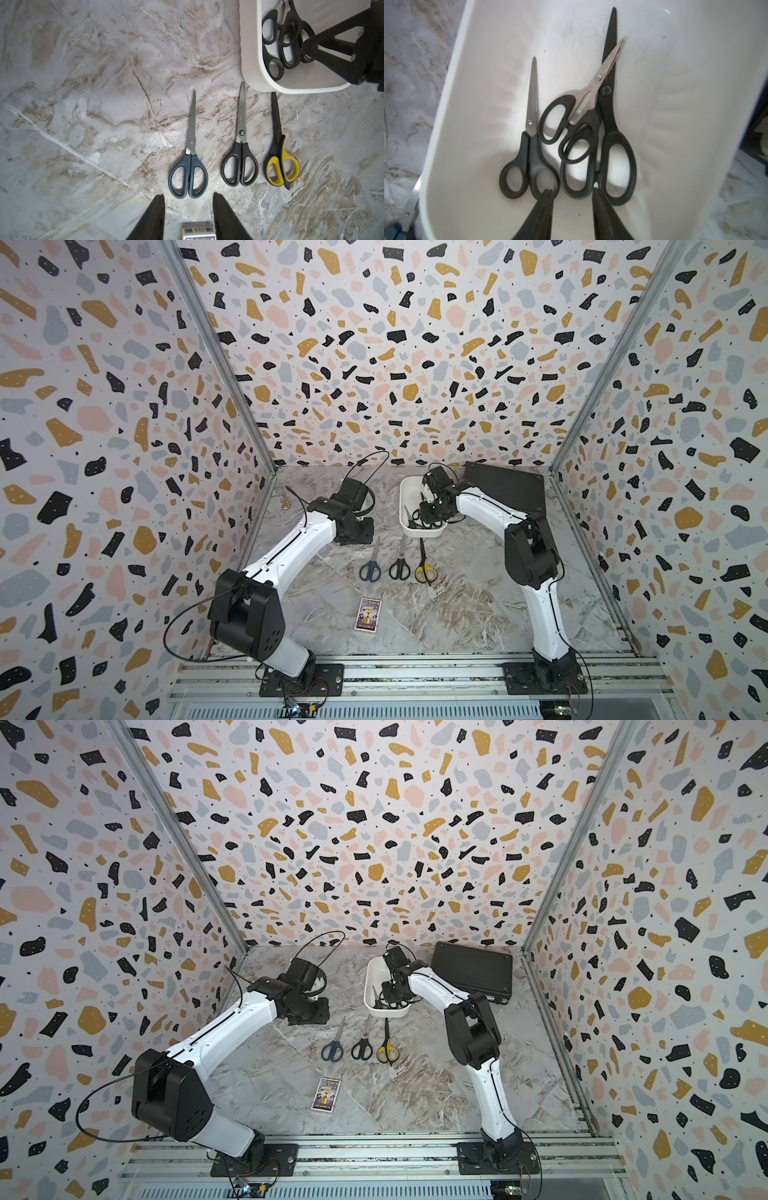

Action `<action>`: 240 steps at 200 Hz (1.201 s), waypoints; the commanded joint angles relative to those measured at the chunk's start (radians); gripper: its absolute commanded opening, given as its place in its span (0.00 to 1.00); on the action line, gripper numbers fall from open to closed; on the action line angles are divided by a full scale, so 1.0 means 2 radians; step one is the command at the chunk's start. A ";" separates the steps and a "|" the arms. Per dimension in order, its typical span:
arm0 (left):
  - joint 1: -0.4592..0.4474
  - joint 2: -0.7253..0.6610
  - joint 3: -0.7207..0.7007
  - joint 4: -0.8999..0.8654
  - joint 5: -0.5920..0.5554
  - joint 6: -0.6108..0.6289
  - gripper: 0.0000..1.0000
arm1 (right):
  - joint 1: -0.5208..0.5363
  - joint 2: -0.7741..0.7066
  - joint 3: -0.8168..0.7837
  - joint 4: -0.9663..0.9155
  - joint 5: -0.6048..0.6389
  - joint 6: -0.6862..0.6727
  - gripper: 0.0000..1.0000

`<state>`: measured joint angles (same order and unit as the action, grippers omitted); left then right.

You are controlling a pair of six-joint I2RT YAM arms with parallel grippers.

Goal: Take the scissors out of the storage box
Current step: Pick up the scissors from the storage box.

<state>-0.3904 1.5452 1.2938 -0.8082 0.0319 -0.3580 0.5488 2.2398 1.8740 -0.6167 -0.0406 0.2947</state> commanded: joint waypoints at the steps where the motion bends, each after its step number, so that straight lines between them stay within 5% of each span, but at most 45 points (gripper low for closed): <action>1: -0.003 0.002 0.001 -0.007 -0.008 0.008 0.42 | -0.003 0.005 0.022 0.015 0.006 0.006 0.38; 119: -0.003 -0.015 -0.005 -0.013 -0.020 0.007 0.42 | -0.023 0.072 0.065 0.022 -0.035 0.031 0.38; 182: -0.003 -0.020 0.007 -0.028 -0.033 0.010 0.42 | -0.026 0.087 0.077 0.014 -0.040 0.041 0.18; 240: -0.002 -0.015 0.022 -0.032 -0.033 0.010 0.42 | -0.034 0.080 0.128 0.001 -0.036 0.035 0.11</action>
<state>-0.3904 1.5333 1.2987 -0.8608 -0.0208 -0.3515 0.4885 2.4172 2.0636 -0.5694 -0.1120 0.3698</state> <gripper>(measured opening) 0.423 0.120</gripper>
